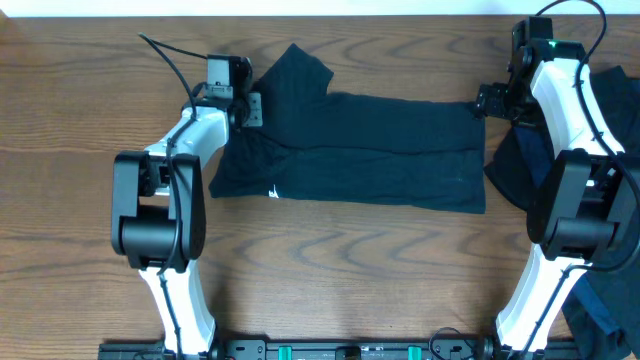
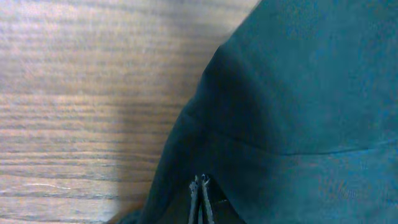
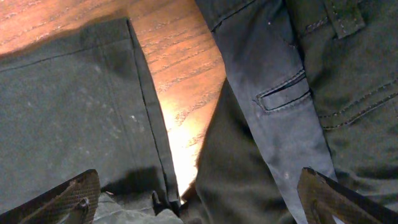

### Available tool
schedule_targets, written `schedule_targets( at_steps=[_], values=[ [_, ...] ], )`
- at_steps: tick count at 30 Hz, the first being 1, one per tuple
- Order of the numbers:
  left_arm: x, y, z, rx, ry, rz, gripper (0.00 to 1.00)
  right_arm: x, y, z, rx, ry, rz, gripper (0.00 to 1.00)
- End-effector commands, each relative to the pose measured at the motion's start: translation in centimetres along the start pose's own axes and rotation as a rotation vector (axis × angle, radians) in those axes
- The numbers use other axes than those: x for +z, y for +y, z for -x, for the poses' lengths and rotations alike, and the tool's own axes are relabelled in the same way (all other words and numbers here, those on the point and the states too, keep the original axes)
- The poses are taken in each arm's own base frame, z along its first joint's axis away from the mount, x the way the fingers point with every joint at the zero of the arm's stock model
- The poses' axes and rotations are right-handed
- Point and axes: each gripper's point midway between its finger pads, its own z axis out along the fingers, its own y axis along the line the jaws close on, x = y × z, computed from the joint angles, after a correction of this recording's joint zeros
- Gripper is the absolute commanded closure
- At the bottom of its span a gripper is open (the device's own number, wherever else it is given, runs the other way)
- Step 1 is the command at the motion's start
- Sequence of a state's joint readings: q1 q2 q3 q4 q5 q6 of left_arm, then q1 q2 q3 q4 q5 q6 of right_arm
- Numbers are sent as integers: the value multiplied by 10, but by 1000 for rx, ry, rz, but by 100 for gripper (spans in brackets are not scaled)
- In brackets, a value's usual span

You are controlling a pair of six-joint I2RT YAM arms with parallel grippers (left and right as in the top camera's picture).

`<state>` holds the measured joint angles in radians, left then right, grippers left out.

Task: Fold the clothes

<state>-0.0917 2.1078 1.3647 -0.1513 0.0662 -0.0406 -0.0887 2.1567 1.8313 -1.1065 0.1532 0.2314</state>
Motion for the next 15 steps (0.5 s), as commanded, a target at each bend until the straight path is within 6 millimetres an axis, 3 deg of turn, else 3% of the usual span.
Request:
schedule_targets(
  at_steps=[1, 6, 15],
  values=[
    [11, 19, -13, 14, 29, 79, 94, -8, -5, 3, 19, -17, 3, 1],
    [19, 38, -25, -12, 70, 115, 94, -7, -5, 3, 19, -17, 3, 1],
    [12, 64, -71, -104, 250, 157, 94, -7, -5, 3, 19, -17, 3, 1]
  ],
)
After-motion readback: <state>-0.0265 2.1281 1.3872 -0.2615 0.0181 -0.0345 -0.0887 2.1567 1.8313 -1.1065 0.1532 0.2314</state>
